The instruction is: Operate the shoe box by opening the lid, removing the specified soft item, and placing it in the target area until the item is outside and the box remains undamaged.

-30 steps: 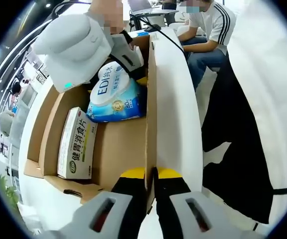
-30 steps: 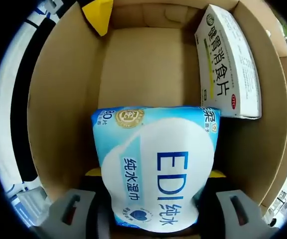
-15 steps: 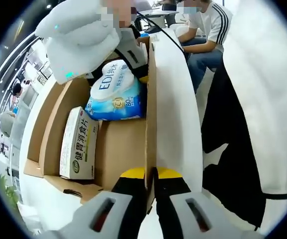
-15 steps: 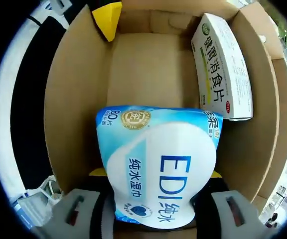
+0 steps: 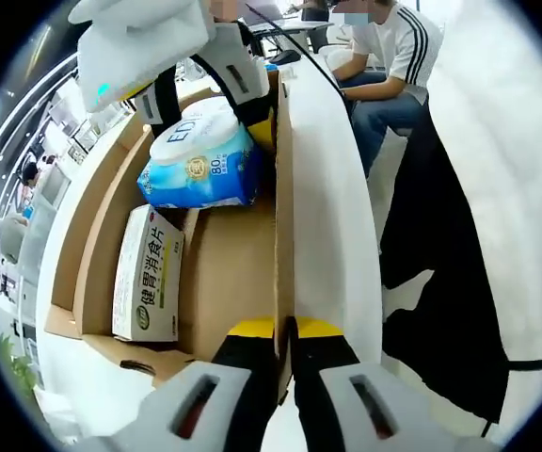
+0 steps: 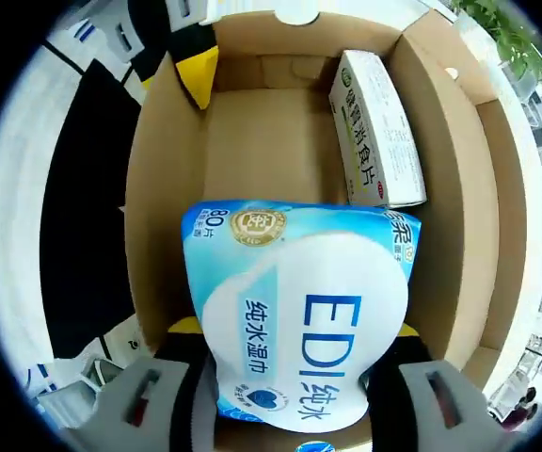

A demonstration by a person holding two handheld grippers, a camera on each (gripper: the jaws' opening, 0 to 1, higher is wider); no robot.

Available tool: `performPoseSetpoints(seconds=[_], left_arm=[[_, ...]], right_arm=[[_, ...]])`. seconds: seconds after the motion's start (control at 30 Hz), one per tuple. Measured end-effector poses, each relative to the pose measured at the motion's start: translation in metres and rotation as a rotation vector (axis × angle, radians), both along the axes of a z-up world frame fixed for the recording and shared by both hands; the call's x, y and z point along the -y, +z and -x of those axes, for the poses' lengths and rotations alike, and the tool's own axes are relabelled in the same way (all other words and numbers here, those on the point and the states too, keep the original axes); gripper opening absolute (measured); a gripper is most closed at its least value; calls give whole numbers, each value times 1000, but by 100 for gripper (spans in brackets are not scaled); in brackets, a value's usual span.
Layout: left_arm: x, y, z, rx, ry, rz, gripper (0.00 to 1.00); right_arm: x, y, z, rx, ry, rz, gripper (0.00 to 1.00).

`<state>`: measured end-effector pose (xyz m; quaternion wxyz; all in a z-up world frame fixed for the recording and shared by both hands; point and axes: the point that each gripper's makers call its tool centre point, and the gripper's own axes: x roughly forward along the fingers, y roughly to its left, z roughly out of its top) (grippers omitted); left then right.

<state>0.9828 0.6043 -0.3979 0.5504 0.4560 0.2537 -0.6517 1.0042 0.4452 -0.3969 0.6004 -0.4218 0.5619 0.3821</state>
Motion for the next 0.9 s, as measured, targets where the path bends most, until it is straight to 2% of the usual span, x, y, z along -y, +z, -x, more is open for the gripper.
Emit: performPoseSetpoints(seconds=[0.2, 0.27, 0.33, 0.43, 0.63, 0.9], left_arm=[[0, 0, 0, 1, 6, 3, 4], [0, 0, 0, 0, 4, 2, 4], [0, 0, 0, 0, 2, 2, 3], [0, 0, 0, 0, 1, 2, 3], [0, 0, 0, 2, 3, 3, 4], [-1, -1, 0, 7, 5, 3, 4]], right_arm=[[-2, 20, -4, 30, 21, -3, 62], [-3, 21, -6, 26, 27, -2, 62], [-3, 30, -4, 22, 19, 2, 62], [-2, 28, -7, 20, 30, 6, 62], [-2, 43, -5, 9, 48, -8, 62], [9, 55, -15, 51, 68, 25, 62]])
